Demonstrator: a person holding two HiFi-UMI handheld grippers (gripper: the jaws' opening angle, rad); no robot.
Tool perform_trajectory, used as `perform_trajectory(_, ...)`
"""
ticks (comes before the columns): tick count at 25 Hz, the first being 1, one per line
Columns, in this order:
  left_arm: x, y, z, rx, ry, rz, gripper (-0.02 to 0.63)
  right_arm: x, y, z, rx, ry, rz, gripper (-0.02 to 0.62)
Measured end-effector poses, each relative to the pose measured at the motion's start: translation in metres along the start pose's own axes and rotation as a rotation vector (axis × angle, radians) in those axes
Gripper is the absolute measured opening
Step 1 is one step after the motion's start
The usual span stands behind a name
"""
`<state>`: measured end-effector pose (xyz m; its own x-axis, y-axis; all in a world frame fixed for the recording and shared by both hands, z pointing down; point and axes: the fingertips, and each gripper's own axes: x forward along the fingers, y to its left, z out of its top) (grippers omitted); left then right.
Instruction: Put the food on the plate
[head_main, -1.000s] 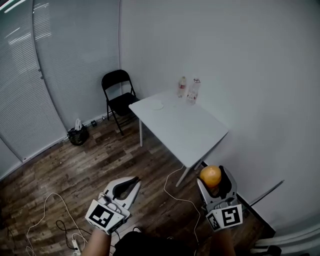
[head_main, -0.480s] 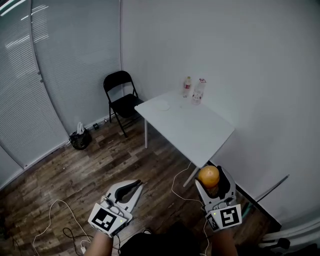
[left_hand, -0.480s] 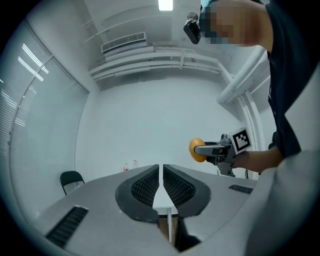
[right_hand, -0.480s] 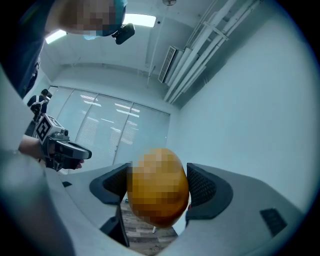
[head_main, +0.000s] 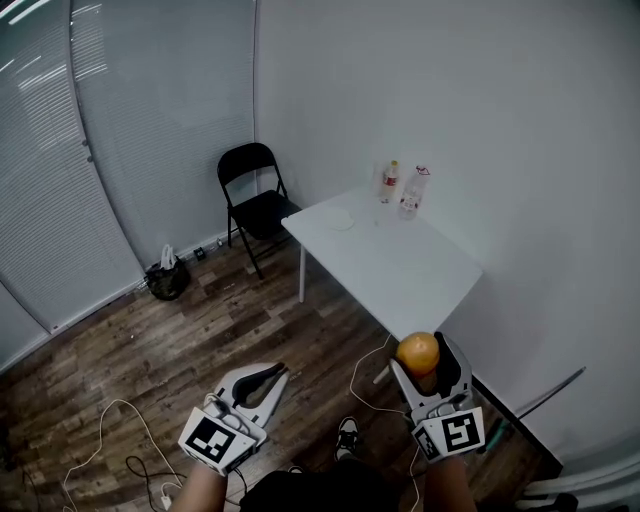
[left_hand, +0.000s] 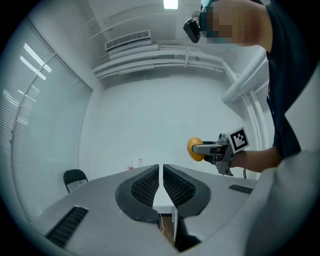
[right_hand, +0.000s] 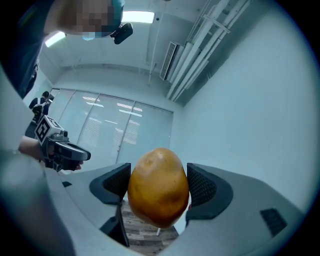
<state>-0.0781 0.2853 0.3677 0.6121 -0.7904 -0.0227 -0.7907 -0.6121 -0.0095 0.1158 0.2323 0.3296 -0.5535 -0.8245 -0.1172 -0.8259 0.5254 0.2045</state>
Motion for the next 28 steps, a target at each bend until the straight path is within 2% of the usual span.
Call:
perform_trajectory(8, 0.054, 0.033, -0.01, 0.002, 0.03, 0.04, 0.042, 0.054, -0.046, -0.026, 0.02, -0.01, 0.004, 0.364)
perform_trajectory(15, 0.142, 0.056, -0.005, 0.012, 0.053, 0.069, 0.043, 0.103, -0.13, -0.061, 0.087, -0.002, 0.001, 0.364)
perform_trajectory(23, 0.245, 0.073, 0.001, 0.022, 0.079, 0.14, 0.043, 0.156, -0.222, -0.095, 0.144, -0.012, 0.051, 0.364)
perform_trajectory(28, 0.292, 0.071, -0.001, 0.018, 0.096, 0.159, 0.043, 0.176, -0.26, -0.119, 0.16, 0.005, 0.093, 0.364)
